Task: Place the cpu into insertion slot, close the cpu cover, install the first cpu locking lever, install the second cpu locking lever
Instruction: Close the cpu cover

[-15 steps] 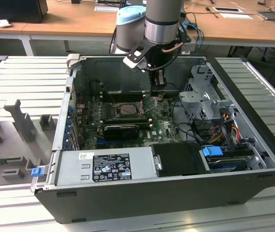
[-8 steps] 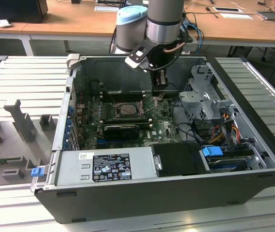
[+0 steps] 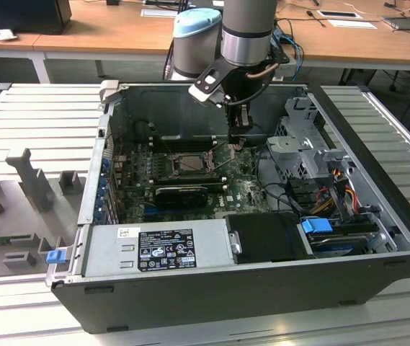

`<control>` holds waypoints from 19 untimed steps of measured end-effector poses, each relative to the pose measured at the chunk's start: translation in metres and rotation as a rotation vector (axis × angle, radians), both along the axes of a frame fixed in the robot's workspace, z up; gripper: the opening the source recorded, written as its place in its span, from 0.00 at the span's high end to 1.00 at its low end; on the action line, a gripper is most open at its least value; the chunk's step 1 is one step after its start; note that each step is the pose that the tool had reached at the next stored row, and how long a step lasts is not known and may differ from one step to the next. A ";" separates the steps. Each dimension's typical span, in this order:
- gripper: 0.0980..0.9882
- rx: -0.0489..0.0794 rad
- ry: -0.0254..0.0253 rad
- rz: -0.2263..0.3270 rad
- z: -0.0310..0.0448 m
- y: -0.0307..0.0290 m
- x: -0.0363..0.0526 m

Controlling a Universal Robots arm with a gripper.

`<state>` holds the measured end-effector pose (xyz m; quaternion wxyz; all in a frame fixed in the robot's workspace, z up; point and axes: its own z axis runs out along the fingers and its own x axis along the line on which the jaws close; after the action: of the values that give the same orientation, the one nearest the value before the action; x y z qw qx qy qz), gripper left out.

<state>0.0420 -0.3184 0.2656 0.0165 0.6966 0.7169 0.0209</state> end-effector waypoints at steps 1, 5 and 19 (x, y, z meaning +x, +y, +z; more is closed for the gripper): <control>0.99 0.000 0.0002 0.000 0.0000 0.0000 0.0009; 0.99 0.000 0.0007 0.000 0.0000 0.0000 0.0046; 0.99 0.000 0.0027 0.000 -0.0003 0.0000 0.0185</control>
<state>0.0604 -0.3184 0.2653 0.0156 0.6966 0.7170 0.0199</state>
